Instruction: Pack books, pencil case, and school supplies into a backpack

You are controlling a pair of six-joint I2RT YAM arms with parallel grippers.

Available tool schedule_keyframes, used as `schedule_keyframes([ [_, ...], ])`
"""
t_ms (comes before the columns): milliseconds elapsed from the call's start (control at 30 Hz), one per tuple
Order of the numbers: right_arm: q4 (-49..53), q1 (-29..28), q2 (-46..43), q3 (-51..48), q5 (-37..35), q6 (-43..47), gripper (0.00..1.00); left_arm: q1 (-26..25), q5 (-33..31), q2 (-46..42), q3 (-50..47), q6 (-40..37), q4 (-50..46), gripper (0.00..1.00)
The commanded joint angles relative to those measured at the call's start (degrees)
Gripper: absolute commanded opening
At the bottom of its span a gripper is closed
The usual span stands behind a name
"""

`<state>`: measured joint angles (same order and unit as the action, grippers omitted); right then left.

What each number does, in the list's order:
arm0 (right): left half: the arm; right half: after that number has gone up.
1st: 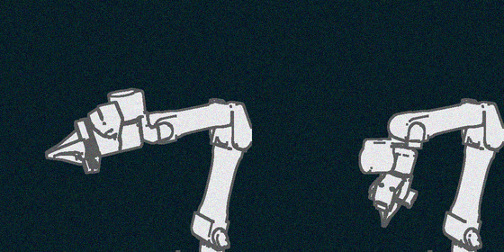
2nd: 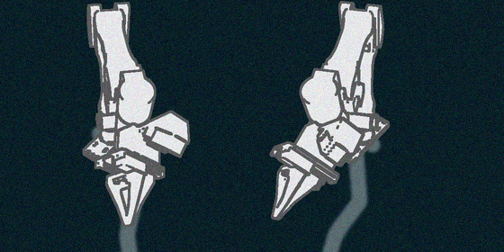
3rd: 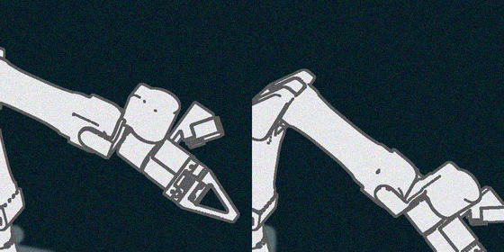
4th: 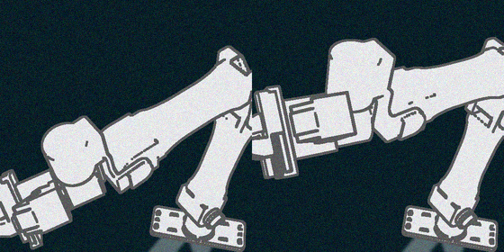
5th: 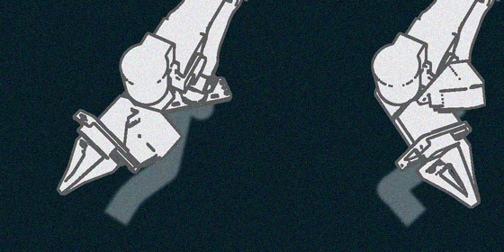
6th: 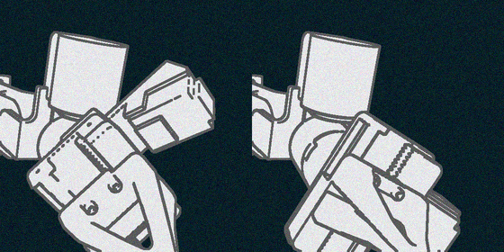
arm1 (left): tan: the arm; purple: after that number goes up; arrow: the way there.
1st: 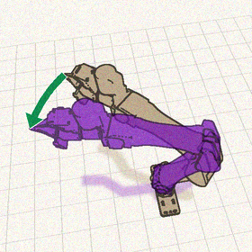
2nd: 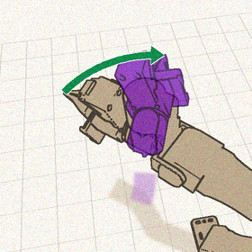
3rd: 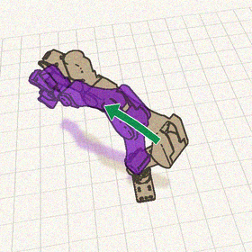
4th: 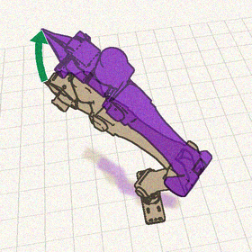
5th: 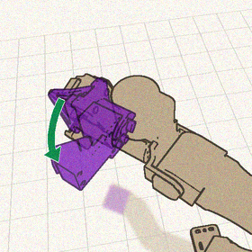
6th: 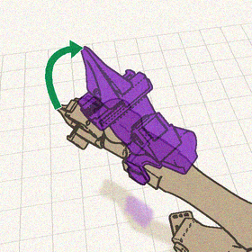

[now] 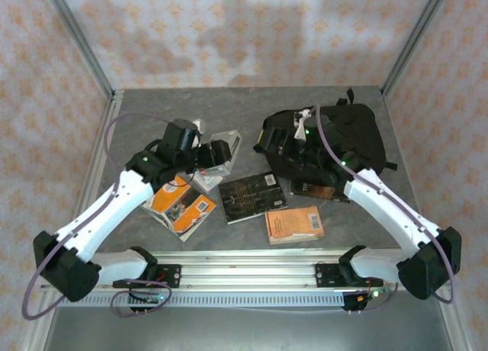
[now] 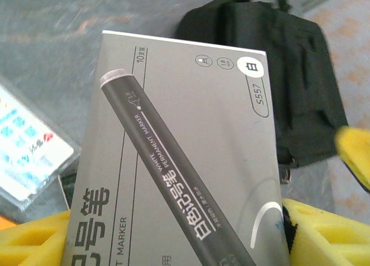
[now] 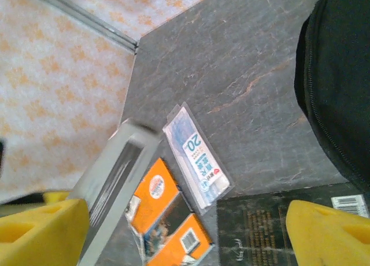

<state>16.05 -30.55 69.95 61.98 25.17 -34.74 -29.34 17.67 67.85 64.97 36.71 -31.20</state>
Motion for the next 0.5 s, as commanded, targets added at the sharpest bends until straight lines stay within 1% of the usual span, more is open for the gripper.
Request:
schedule_keyframes([
  [0, -2.78, 1.19, 2.53, 0.46, 6.7, -9.52, 0.93, -1.57, 1.05, -3.34, -0.49, -13.14, 4.35, 0.6],
  [133, -13.93, 1.04, 5.14, -0.17, 12.13, -16.64, 0.93, -2.03, 3.69, -4.66, -1.34, -13.73, 6.52, 0.59],
  [233, -20.55, 0.51, 7.0, -0.45, 13.98, -20.34, 0.93, -2.29, 5.19, -4.67, -1.8, -12.92, 7.97, 0.59],
  [400, -25.98, -1.23, 8.75, -1.33, 13.74, -22.94, 0.91, -2.48, 5.96, -4.03, -2.54, -11.68, 9.32, 0.59],
  [467, -26.33, -2.12, 9.94, -1.33, 13.81, -23.42, 0.89, -2.6, 6.69, -4.01, -2.96, -11.01, 10.43, 0.59],
])
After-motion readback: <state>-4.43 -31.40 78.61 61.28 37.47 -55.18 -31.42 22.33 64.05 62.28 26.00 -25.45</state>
